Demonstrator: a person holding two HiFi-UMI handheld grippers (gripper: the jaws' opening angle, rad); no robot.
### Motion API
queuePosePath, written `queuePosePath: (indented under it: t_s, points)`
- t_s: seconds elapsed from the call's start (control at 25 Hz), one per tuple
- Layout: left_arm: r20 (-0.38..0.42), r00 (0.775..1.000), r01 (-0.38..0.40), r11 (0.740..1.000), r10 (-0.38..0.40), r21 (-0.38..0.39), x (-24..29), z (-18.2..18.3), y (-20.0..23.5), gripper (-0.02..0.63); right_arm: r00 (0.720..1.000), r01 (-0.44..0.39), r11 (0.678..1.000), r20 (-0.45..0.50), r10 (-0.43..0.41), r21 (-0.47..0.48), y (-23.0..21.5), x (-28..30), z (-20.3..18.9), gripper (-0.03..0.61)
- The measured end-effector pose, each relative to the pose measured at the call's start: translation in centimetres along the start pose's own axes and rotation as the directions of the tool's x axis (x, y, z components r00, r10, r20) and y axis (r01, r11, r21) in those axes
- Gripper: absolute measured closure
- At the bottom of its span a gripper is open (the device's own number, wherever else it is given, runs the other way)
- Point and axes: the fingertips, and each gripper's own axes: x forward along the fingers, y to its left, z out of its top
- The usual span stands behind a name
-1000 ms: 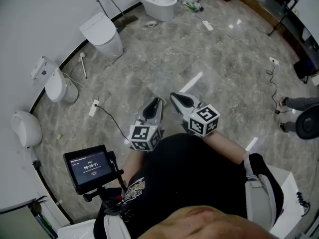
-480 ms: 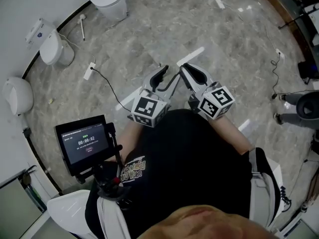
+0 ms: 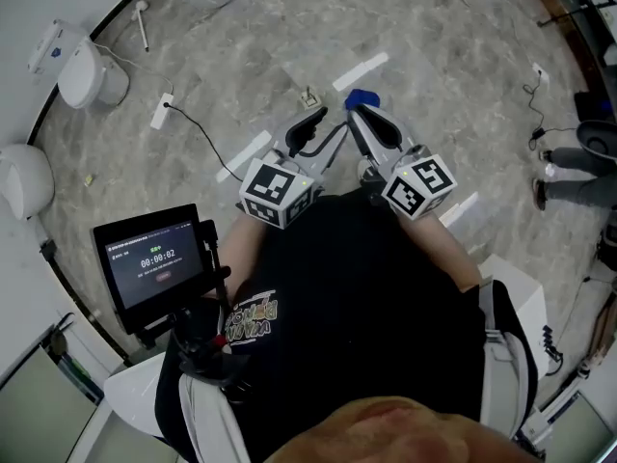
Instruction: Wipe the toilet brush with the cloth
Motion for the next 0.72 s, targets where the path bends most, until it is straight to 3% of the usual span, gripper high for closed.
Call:
queuePosePath:
  t_s: [0.12, 0.28, 0.48, 0.72]
  points:
    - [-0.035, 0.999, -0.004, 1.0, 0.004, -0.02, -2.2, -1.3, 2.9, 0.402, 0.998, 0.066, 0.998, -0.019, -0.066, 0.019, 1.2, 1.5, -1.7, 0.517]
    - [-0.062, 0.994, -0.083, 0.996, 0.086, 0.045, -4.2, 0.4, 6.9, 0.401, 0.984, 0.177, 0.984, -0.033, -0.176, 0.036, 1.5, 2.5, -0.4, 0.517]
    - [-0.097, 0.987, -0.122, 0.991, 0.127, 0.053, -5.7, -2.0, 10.4, 0.396, 0.956, 0.293, 0.955, -0.038, -0.292, 0.037, -0.4, 0.4, -1.6, 0.503]
    - [-0.161, 0.977, -0.136, 0.99, 0.139, 0.028, -3.0, -4.9, 11.6, 0.395, 0.94, 0.33, 0.944, -0.099, -0.326, 0.018, -4.1, -0.9, -3.8, 0.481]
